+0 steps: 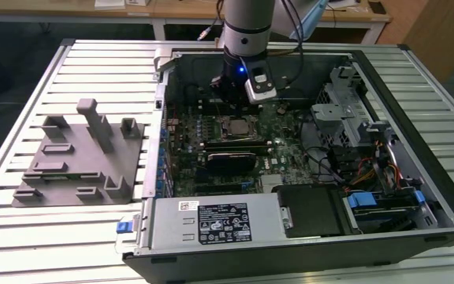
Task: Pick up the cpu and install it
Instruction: 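Close the cpu cover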
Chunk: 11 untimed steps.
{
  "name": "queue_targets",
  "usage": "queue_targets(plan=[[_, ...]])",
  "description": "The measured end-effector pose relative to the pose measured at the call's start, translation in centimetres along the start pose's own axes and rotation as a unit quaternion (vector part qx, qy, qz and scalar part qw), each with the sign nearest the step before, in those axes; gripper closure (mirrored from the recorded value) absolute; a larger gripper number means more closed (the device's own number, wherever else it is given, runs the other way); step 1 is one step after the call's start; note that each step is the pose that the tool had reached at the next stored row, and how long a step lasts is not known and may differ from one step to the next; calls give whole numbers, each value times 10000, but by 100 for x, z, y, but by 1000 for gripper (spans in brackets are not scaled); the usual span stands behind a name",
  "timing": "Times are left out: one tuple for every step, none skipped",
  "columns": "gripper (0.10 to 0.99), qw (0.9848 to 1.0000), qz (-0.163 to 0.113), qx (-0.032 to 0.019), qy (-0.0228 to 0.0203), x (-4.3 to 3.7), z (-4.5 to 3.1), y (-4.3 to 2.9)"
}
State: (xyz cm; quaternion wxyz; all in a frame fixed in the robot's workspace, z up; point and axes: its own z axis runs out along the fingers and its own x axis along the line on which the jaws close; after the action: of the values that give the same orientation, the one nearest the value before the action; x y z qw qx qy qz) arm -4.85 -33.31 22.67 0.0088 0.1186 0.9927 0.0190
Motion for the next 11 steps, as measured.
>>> queue_targets(plan=[[980, 10000, -89, -1, 4, 0, 1, 0], [980, 9998, -179, -2, 7, 0, 1, 0], [980, 9996, -269, -4, 11, 0, 2, 0], [980, 9994, -359, -5, 14, 0, 3, 0], [980, 9990, -457, -6, 18, 0, 3, 0], [980, 9985, -546, -7, 22, 0, 4, 0], [980, 9980, -637, -8, 25, 0, 5, 0], [980, 9974, -725, -10, 29, 0, 5, 0], [980, 9967, -814, -11, 32, 0, 6, 0], [980, 9959, -899, -12, 36, 0, 7, 0], [980, 9951, -984, -13, 39, 0, 8, 0]])
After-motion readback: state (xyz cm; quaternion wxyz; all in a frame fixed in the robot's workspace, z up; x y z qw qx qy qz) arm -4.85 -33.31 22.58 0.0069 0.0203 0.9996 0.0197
